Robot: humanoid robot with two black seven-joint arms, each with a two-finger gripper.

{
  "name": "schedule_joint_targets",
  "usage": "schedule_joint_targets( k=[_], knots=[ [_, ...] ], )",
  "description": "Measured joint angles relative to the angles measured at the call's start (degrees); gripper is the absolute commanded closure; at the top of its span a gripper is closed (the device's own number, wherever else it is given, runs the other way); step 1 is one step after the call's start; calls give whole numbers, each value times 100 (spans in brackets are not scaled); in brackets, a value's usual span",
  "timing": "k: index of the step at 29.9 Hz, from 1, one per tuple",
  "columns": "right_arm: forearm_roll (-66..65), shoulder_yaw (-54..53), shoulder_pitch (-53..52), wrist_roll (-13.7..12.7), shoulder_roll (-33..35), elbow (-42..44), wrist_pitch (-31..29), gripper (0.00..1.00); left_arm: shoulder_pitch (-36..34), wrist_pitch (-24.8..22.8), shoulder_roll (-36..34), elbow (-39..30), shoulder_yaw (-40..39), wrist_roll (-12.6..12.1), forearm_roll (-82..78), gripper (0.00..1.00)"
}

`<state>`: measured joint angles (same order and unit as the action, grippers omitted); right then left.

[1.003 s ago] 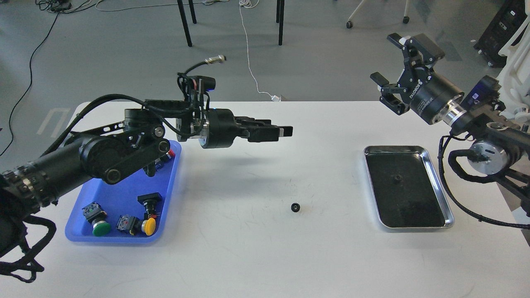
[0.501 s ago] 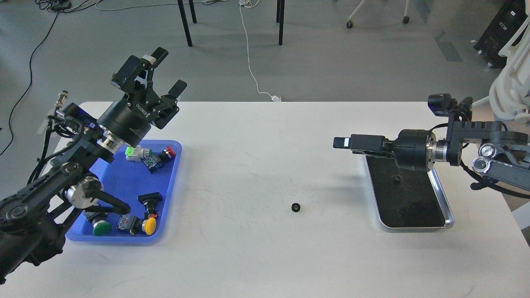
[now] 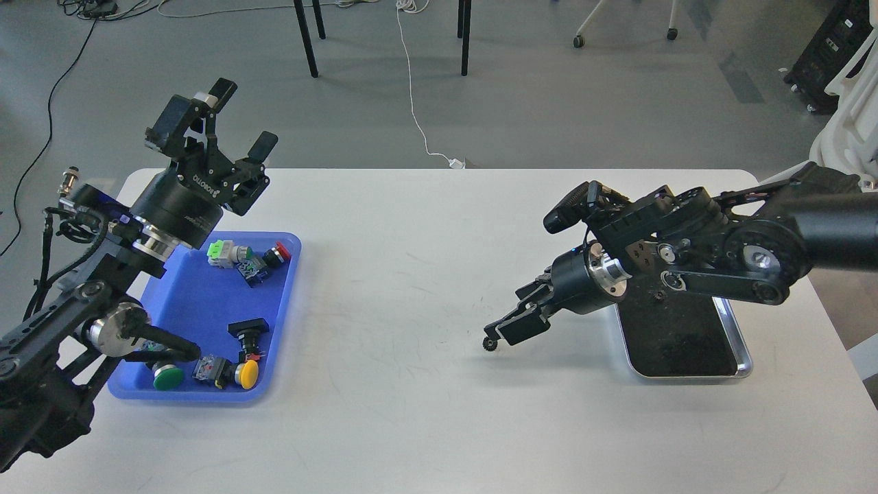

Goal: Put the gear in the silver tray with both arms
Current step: 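Reach the right gripper to the black gear and grasp it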

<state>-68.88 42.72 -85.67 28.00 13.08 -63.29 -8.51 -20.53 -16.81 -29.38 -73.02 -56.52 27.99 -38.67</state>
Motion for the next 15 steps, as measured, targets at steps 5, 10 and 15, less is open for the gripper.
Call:
schedule_joint_targets(
  k=[5, 10, 15],
  knots=[
    [-8, 570, 87, 0, -565, 324, 844, 8, 21, 3, -8, -16, -4, 0, 0, 2],
    [-5, 760, 226, 0, -672, 388, 1039, 18, 22, -5, -4, -16, 4, 0, -1, 2],
    [-2, 904, 401, 0, -660, 396, 1374, 31, 23, -7, 5, -11, 9, 1, -6, 2]
  ],
)
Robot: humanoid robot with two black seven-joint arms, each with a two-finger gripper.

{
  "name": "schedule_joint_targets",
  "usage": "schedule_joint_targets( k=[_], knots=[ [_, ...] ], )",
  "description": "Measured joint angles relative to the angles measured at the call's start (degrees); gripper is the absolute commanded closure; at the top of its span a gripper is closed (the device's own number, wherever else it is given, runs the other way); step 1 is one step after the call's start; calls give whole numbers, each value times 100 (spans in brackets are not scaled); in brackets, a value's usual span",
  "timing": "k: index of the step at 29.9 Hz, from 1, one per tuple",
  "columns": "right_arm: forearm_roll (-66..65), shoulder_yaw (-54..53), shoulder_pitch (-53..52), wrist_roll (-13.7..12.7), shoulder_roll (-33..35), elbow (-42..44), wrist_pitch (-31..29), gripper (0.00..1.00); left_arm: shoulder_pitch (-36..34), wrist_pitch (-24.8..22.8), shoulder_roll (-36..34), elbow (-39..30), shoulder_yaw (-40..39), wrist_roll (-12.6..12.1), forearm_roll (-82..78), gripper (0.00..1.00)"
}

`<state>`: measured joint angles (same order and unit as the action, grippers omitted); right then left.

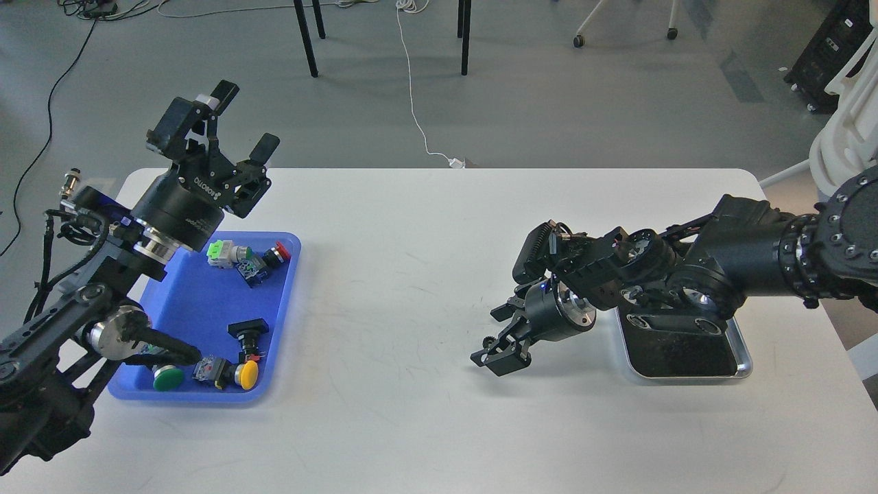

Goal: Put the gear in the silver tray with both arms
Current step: 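Reach the right gripper to the black gear and grasp it, then carry the gear into the silver tray and open the right gripper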

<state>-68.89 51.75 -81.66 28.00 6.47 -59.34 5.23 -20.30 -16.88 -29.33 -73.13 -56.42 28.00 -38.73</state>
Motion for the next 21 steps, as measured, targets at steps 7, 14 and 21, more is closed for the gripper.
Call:
schedule_joint_targets(
  k=[7, 14, 21],
  knots=[
    [0, 92, 95, 0, -2, 18, 249, 41, 0, -8, 0, 1, 2, 0, 4, 2],
    [0, 107, 98, -2, 0, 35, 259, 60, 0, -8, 0, 1, 4, 0, 5, 2],
    [-1, 198, 98, -2, -23, 98, 250, 84, 0, -20, 0, 1, 7, 0, 6, 2]
  ],
)
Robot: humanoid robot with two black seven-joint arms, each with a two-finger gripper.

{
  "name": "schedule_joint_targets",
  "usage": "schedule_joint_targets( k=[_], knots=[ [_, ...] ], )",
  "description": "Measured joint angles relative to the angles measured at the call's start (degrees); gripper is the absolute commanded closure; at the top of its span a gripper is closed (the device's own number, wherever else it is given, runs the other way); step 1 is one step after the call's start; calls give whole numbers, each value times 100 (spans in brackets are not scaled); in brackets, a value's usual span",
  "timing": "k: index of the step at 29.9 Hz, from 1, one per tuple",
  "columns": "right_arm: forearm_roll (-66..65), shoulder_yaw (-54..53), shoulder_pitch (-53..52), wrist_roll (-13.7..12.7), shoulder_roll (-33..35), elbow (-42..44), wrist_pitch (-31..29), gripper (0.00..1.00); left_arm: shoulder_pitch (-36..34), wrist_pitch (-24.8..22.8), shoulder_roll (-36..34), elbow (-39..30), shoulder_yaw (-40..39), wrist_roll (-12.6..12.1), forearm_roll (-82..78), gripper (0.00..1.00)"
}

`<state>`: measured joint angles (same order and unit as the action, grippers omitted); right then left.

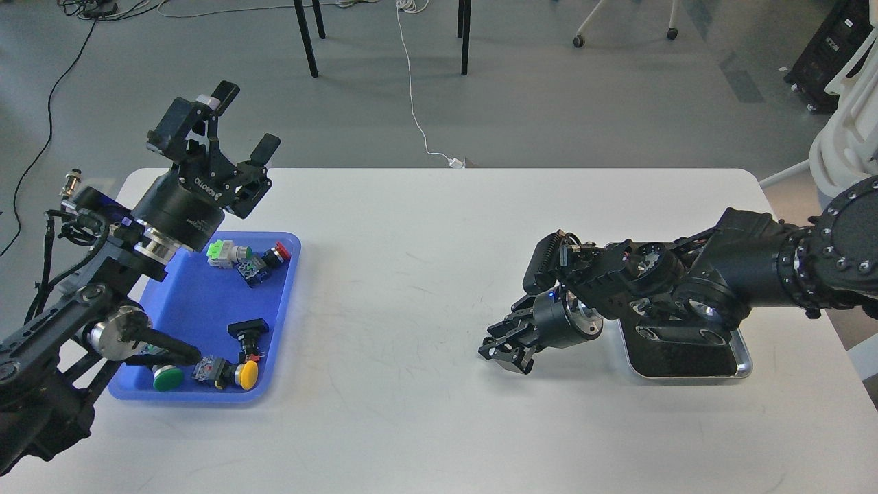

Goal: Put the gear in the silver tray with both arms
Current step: 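Carry the gear into the silver tray and open the right gripper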

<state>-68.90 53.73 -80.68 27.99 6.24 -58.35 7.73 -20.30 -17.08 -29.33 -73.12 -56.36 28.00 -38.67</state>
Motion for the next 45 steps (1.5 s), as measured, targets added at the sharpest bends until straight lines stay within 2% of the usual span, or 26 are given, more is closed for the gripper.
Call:
schedule_joint_targets(
  k=[11, 16, 24, 31, 35, 39, 43, 44, 45],
  knots=[
    [31, -26, -24, 1, 66, 1, -12, 86, 8, -3, 46, 8, 11, 0, -9, 2],
    [42, -161, -265, 1, 383, -53, -2, 86, 8, -6, 60, 9, 11, 0, -9, 2],
    [-252, -324, -861, 2, 1874, -768, -42, 85, 9, -12, 90, 10, 11, 0, -9, 2],
    [-1066, 28, -711, 2, 3141, -835, -80, 85, -15, -24, 177, 9, 29, 1, -16, 2],
    [-1126, 73, -365, 2, 3497, -780, -80, 84, -17, -24, 215, 9, 37, 0, -25, 2],
    [-1126, -9, 66, 1, 3569, -540, -60, 83, -18, -24, 263, 9, 37, 0, -41, 2],
    [-1109, -299, 421, 1, 3528, -368, -45, 77, -18, -20, 292, 9, 43, 0, -52, 2],
    [-1109, -331, 466, 2, 3523, -353, -44, 71, -18, -19, 293, 9, 44, 0, -52, 2],
    [-1109, -351, 501, 1, 3520, -336, -44, 59, -18, -17, 292, 9, 45, 0, -53, 2]
  ],
)
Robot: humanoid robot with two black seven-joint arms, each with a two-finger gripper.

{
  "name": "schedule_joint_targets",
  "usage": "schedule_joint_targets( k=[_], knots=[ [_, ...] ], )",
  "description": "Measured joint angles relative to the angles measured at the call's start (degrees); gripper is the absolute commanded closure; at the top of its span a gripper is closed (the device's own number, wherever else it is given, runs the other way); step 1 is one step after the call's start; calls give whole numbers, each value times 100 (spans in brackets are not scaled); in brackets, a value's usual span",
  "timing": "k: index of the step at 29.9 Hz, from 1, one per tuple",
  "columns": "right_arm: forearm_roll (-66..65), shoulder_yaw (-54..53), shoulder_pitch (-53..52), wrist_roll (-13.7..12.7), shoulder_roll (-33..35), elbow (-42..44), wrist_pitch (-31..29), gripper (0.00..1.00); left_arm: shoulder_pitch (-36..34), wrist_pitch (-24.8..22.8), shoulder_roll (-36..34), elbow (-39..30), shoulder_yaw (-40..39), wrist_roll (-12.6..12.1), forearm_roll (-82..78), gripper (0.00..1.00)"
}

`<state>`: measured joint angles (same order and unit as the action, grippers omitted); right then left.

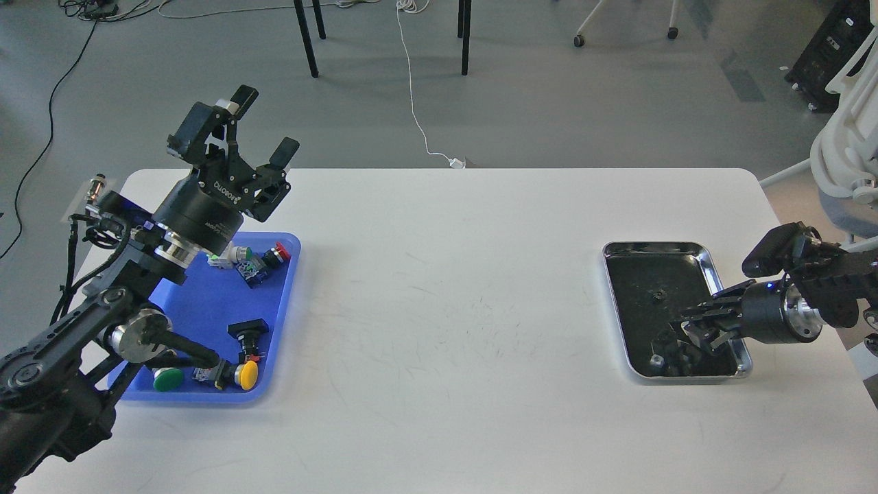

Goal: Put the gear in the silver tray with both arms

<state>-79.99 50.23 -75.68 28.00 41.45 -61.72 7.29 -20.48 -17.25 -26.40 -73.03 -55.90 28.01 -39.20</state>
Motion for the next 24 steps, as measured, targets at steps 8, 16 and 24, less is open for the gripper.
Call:
schedule_joint_targets(
  k=[8, 16, 24],
  knots=[
    [53, -285, 120, -1, 7, -38, 26, 6, 0, -1, 1, 0, 1, 0, -4, 2],
    [594, -1486, 131, -1, 212, -194, 28, 4, 8, -7, -17, -2, 1, 0, -3, 2],
    [3734, -3841, 1286, -1, -126, -284, -19, 4, 88, 49, 184, 45, 32, 0, -18, 2]
  ],
)
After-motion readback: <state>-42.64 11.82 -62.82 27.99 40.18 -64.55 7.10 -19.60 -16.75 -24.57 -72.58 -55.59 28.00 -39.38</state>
